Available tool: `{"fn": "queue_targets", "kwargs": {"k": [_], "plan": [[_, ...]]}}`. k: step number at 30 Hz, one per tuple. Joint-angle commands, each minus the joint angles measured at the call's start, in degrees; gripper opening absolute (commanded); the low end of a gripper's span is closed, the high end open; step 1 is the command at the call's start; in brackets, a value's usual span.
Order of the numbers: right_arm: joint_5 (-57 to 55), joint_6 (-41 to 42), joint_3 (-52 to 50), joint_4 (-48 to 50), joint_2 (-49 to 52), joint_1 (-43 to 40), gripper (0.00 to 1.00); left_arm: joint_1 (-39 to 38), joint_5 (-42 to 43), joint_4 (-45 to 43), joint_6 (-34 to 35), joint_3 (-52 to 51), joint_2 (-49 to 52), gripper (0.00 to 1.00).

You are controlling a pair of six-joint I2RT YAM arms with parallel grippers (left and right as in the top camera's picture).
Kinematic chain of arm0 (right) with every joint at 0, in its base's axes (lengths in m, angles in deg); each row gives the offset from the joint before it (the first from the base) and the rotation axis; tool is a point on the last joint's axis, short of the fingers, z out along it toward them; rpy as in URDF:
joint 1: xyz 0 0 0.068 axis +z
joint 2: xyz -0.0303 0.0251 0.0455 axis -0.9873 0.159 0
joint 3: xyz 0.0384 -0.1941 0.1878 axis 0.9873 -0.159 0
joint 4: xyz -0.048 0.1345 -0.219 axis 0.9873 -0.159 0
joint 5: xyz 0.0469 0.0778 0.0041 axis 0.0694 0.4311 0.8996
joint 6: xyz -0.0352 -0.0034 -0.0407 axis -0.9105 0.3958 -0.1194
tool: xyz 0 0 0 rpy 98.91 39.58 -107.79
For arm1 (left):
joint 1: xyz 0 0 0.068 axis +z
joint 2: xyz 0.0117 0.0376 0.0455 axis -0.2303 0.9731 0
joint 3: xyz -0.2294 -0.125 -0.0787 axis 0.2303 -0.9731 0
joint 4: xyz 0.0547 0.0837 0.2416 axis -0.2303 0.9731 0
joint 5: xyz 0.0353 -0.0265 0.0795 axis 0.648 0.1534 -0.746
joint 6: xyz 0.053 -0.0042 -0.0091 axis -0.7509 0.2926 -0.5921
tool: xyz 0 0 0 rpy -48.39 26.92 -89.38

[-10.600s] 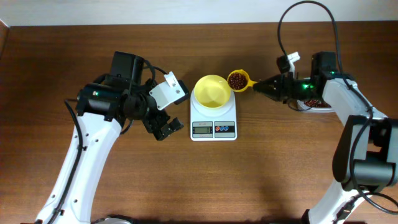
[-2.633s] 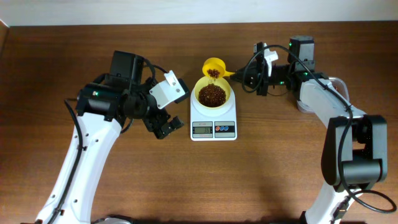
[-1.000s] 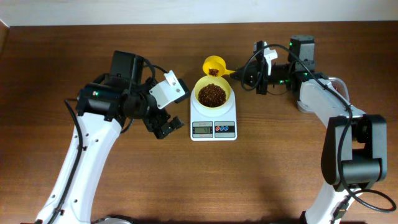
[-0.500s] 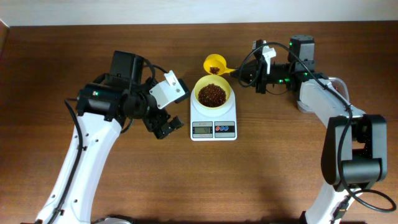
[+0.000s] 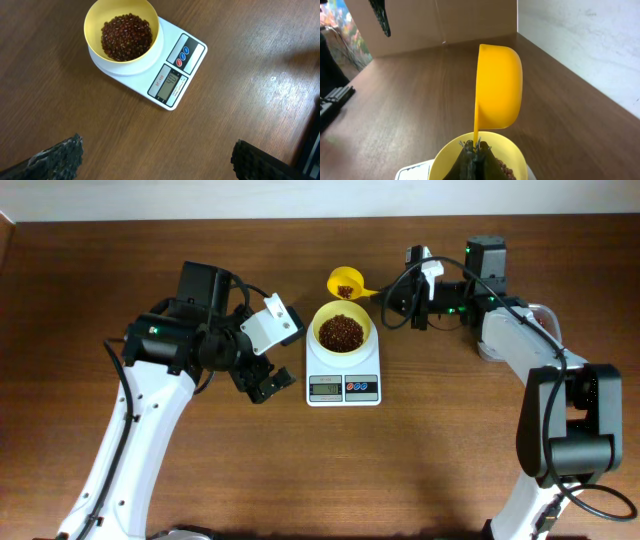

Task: Scoop item into bowl and weigh 50g on scale
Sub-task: 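Hold the tilted scoop above the bowl while beans finish pouring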

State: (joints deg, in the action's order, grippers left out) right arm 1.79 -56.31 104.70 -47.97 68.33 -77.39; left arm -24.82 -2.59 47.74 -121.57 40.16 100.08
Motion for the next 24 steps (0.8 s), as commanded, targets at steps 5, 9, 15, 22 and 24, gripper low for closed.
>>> {"fn": "queue_targets", "kwargs": {"k": [5,9,15,22,24], "plan": [[8.3,-3.1,0.0,3.6,0.3,-0.2,0.04,0.0,1.0,0.0,-0.7,-0.2,0.0,0.99],[8.4,-3.1,0.0,6.1,0.3,-0.2,0.04,0.0,1.0,0.0,-0.7,-0.2,0.0,0.99],[8.8,-3.0,0.0,6.1,0.3,-0.2,0.04,0.0,1.0,0.0,-0.7,-0.2,0.0,0.99],[8.3,-3.0,0.0,6.1,0.3,-0.2,0.04,0.0,1.0,0.0,-0.7,-0.2,0.0,0.99],[7.0,-3.0,0.0,6.2,0.3,-0.2,0.04,0.0,1.0,0.0,-0.7,-0.2,0.0,0.99]]}}
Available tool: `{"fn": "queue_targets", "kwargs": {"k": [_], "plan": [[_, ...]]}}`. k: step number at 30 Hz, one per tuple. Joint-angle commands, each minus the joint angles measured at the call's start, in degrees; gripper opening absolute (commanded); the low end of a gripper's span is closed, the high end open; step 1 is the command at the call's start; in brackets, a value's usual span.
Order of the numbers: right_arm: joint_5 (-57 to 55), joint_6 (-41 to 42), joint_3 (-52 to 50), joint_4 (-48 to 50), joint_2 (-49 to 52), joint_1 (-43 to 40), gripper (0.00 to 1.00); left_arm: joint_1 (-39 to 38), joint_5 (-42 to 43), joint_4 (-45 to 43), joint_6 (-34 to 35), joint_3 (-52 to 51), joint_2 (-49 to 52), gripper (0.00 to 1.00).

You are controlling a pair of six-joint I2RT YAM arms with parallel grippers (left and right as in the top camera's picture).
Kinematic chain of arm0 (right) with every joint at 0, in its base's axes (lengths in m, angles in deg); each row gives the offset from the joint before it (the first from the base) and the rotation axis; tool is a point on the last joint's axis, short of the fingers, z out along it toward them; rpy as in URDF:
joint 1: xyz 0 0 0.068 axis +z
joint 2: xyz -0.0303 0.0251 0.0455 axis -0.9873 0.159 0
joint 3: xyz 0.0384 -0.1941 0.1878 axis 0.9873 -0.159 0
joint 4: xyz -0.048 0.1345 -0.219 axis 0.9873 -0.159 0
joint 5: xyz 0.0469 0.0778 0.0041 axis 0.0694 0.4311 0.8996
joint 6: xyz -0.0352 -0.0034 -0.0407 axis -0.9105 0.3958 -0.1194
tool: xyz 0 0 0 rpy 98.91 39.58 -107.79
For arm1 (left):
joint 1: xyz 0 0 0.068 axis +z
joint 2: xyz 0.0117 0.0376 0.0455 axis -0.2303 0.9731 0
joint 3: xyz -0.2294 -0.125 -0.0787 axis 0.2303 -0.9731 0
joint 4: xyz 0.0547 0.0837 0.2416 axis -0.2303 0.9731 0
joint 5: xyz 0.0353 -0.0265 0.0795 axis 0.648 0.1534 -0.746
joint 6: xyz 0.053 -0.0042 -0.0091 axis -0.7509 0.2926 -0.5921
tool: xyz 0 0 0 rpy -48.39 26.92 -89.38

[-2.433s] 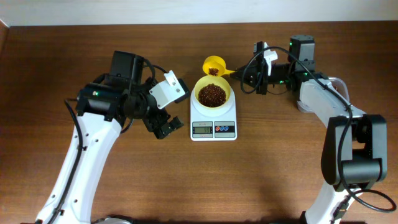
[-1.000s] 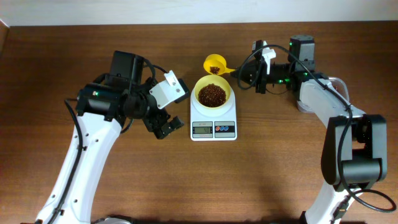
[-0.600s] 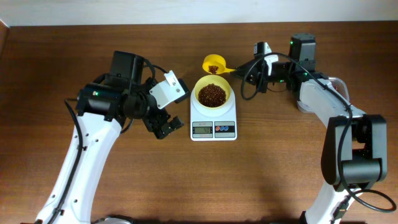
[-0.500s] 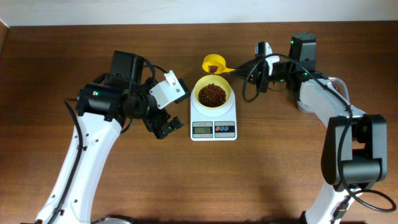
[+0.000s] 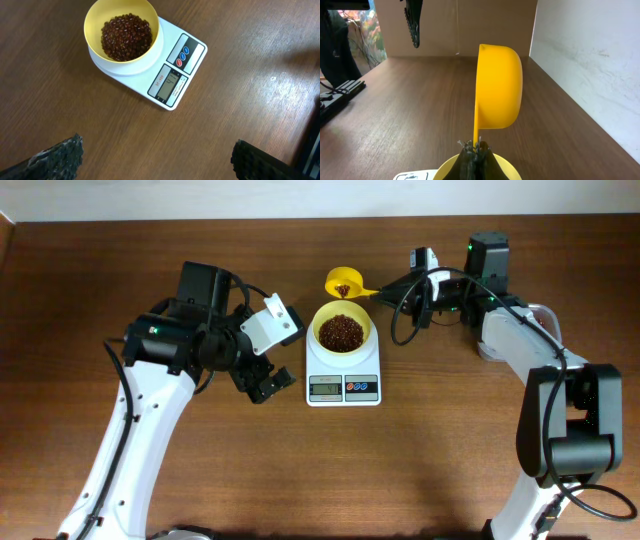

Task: Scoop item into bowl and weigh 50g on scale
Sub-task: 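Hold the tilted scoop above the bowl while beans finish pouring, then lift the empty scoop with the right gripper back toward the tub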

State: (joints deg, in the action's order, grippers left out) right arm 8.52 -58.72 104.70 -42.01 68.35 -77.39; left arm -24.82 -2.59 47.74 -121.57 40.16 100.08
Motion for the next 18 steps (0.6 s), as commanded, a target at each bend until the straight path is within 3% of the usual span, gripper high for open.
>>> {"fn": "queue_targets", "kwargs": {"k": [1,18], "plan": [[0.0,-0.6,0.0,1.1,0.3,-0.2,0.04,0.0,1.0,0.0,-0.7,-0.2,0.0,0.99],[-0.2,-0.6,0.0,14.3,0.3,-0.2,0.04,0.0,1.0,0.0,-0.7,-0.2,0.0,0.99]]}}
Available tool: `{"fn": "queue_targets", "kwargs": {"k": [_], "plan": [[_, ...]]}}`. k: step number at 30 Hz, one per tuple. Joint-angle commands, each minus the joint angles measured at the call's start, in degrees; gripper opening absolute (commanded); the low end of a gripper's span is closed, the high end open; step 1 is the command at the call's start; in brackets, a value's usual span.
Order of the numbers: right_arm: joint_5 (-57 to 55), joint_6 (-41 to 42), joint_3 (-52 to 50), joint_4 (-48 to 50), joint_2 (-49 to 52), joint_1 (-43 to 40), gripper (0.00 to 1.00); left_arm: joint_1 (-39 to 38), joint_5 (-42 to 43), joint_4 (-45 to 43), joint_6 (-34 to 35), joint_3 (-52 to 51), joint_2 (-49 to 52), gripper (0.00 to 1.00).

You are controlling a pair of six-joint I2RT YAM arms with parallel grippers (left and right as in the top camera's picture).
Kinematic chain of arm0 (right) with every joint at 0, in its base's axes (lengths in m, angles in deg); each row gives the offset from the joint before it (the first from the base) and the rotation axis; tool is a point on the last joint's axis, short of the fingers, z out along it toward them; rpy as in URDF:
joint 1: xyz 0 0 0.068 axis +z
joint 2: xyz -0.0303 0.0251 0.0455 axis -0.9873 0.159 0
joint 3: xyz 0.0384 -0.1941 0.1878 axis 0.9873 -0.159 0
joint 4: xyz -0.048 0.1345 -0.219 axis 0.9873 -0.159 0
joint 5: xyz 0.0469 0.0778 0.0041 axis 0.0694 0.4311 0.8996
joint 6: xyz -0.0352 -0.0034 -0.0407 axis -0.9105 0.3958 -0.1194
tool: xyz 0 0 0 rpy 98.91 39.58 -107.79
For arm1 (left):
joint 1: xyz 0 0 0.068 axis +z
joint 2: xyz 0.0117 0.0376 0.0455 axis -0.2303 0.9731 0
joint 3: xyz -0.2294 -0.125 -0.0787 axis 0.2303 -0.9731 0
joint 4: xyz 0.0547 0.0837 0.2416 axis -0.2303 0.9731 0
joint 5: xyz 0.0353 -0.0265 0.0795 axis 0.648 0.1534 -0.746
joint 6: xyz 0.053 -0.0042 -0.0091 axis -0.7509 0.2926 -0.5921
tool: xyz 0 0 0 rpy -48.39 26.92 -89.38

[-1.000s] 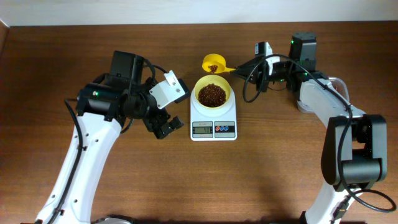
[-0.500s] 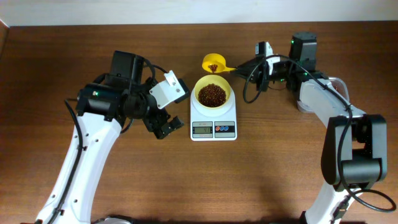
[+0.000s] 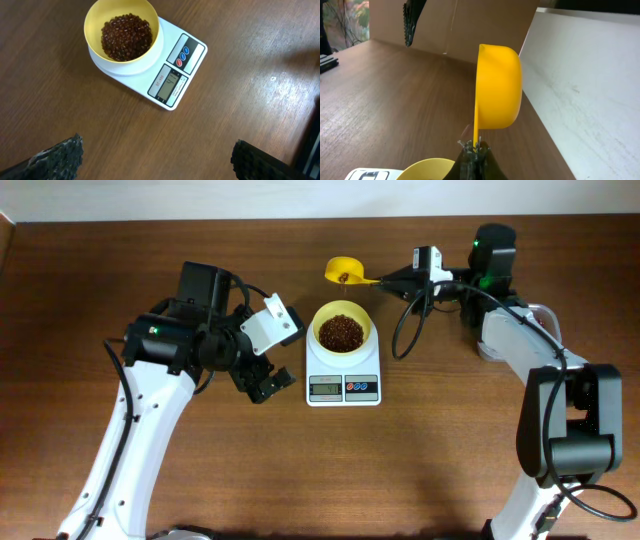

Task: Scoop item into bowl and weigh 50g on scale
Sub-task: 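Lift the empty scoop with the right gripper back toward the tub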

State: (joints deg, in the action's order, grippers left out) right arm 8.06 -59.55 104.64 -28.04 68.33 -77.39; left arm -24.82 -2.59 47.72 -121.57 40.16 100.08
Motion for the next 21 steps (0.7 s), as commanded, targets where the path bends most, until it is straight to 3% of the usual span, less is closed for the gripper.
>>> {"fn": "queue_targets", "kwargs": {"k": [1,10,15,17,21], "plan": [[0.4,0.4,0.1,0.3,0.3,-0.2,0.04,0.0,1.0,0.0,-0.7,-0.2,0.0,0.99],[0.4,0.4,0.1,2.7,0.3,-0.2,0.04,0.0,1.0,0.0,-0.7,-0.2,0.0,0.99],[1.4,4.3,0.1,2.7,0.3,-0.2,0.04,0.0,1.0,0.0,-0.7,-0.2,0.0,0.99],[6.8,6.8,0.1,9.9,0.2,-0.1,0.04,0.0,1.0,0.0,-0.7,-0.2,0.0,0.99],[4.7,8.3,0.1,9.6,0.5,-0.1,0.04,0.0,1.0,0.0,-0.7,-0.2,0.0,0.99]]}}
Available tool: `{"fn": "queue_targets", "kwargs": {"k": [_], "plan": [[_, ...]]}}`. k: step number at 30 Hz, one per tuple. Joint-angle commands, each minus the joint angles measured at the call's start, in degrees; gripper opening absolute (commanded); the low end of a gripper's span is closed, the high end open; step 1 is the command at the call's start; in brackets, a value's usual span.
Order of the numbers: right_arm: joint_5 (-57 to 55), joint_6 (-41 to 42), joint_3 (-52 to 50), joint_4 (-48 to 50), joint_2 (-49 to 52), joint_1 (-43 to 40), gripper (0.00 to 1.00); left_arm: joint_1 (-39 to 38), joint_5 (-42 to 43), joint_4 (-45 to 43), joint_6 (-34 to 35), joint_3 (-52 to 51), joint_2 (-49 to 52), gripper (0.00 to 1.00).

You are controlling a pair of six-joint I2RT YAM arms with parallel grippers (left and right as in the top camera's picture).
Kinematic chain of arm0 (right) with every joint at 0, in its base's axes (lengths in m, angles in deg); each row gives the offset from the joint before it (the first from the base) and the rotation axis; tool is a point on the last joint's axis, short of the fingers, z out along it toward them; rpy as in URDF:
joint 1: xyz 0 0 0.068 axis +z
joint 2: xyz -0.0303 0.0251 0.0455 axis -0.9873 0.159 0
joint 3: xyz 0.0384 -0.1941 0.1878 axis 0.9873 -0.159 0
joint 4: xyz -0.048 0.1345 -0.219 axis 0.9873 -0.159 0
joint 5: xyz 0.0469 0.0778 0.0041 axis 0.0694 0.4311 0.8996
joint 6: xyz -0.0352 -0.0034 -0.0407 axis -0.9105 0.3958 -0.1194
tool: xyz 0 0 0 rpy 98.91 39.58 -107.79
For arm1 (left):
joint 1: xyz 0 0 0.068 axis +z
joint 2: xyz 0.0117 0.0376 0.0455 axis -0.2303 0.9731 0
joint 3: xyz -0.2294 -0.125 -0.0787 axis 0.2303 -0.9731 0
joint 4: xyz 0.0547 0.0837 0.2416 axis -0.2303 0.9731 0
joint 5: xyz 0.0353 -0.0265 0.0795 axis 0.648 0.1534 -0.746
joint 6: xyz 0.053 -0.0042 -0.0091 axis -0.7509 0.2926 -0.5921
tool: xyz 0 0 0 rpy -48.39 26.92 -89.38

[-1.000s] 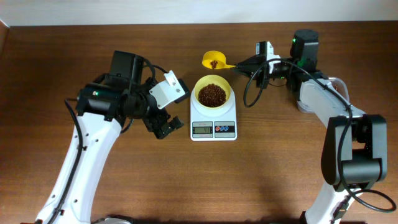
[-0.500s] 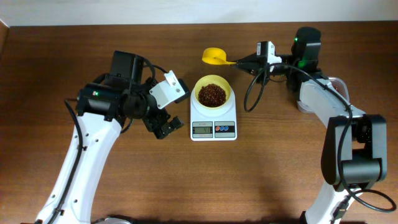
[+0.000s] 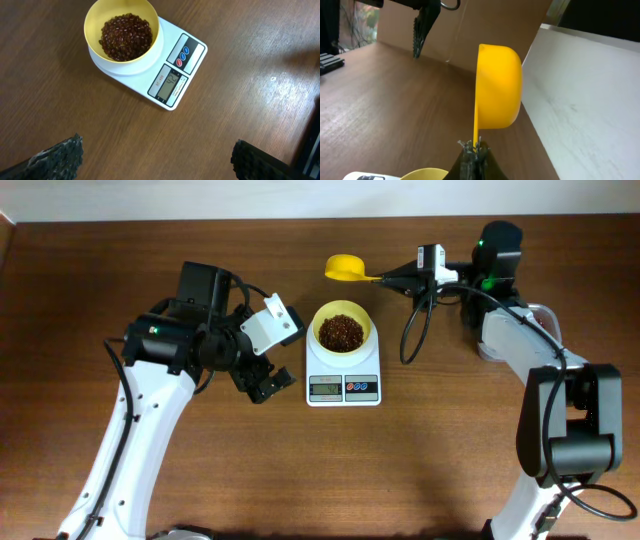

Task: Scoop item into bowl and weigh 50g on scale
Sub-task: 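Lift the empty scoop with the right gripper back toward the tub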

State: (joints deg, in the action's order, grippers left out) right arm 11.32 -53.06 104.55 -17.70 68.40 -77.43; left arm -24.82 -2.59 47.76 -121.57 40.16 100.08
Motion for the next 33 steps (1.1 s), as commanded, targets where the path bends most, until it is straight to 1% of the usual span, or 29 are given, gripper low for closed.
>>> {"fn": "queue_targets", "kwargs": {"k": [1,3,5,7,9,10,11,12,13,15,17,20,22,23,25,26,27,29,30,31,32,33], "plan": [[1.6,2.0,0.2,-0.9,0.5,-0.1,0.04,0.0,1.0,0.0,-0.7,-0.2,0.0,0.99],[0.5,2.0,0.2,-1.6,0.5,-0.1,0.04,0.0,1.0,0.0,-0.7,-0.2,0.0,0.99],[-6.8,2.0,0.2,-5.9,0.5,-0.1,0.04,0.0,1.0,0.0,-0.7,-0.2,0.0,0.99],[-15.1,2.0,0.2,-7.6,0.5,-0.2,0.04,0.0,1.0,0.0,-0.7,-0.2,0.0,0.99],[-17.4,3.0,0.2,-2.4,0.5,-1.2,0.04,0.0,1.0,0.0,-0.7,-0.2,0.0,0.99],[-19.0,5.9,0.2,1.9,0.5,-1.9,0.04,0.0,1.0,0.0,-0.7,-0.2,0.0,0.99],[-22.8,11.3,0.3,10.8,0.5,-3.3,0.04,0.0,1.0,0.0,-0.7,-0.2,0.0,0.99],[-27.1,13.9,0.3,17.0,0.5,-4.9,0.04,0.0,1.0,0.0,-0.7,-0.2,0.0,0.99],[-31.0,15.2,0.3,20.2,0.5,-6.4,0.04,0.0,1.0,0.0,-0.7,-0.2,0.0,0.99],[-35.1,15.7,0.3,21.9,0.5,-10.0,0.04,0.0,1.0,0.0,-0.7,-0.2,0.0,0.99],[-36.1,21.2,0.3,21.9,0.5,-12.9,0.04,0.0,1.0,0.0,-0.7,-0.2,0.0,0.99],[-36.3,21.7,0.3,19.3,0.5,-16.9,0.04,0.0,1.0,0.0,-0.7,-0.2,0.0,0.99],[-36.5,21.7,0.3,14.6,0.5,-18.9,0.04,0.0,1.0,0.0,-0.7,-0.2,0.0,0.99],[-36.7,21.6,0.3,10.9,0.5,-20.1,0.04,0.0,1.0,0.0,-0.7,-0.2,0.0,0.99],[-39.6,21.7,0.3,-2.4,0.5,-23.4,0.04,0.0,1.0,0.0,-0.7,-0.2,0.0,0.99],[-39.6,22.2,0.3,-6.7,0.2,-24.6,0.04,0.0,1.0,0.0,-0.7,-0.2,0.0,0.99],[-39.4,25.8,0.3,-9.0,-0.5,-25.7,0.04,0.0,1.0,0.0,-0.7,-0.2,0.0,0.99],[-38.2,32.7,0.3,-9.4,-2.6,-27.7,0.04,0.0,1.0,0.0,-0.7,-0.2,0.0,0.99],[-36.9,38.6,0.3,-9.5,-4.0,-29.2,0.04,0.0,1.0,0.0,-0.7,-0.2,0.0,0.99],[-34.8,42.5,0.3,-9.6,-4.9,-30.3,0.04,0.0,1.0,0.0,-0.7,-0.2,0.0,0.99],[-30.1,46.0,0.3,-11.2,-6.3,-32.4,0.04,0.0,1.0,0.0,-0.7,-0.2,0.0,0.99],[-26.4,46.5,0.3,-14.4,-7.4,-33.9,0.04,0.0,1.0,0.0,-0.7,-0.2,0.0,0.99]]}}
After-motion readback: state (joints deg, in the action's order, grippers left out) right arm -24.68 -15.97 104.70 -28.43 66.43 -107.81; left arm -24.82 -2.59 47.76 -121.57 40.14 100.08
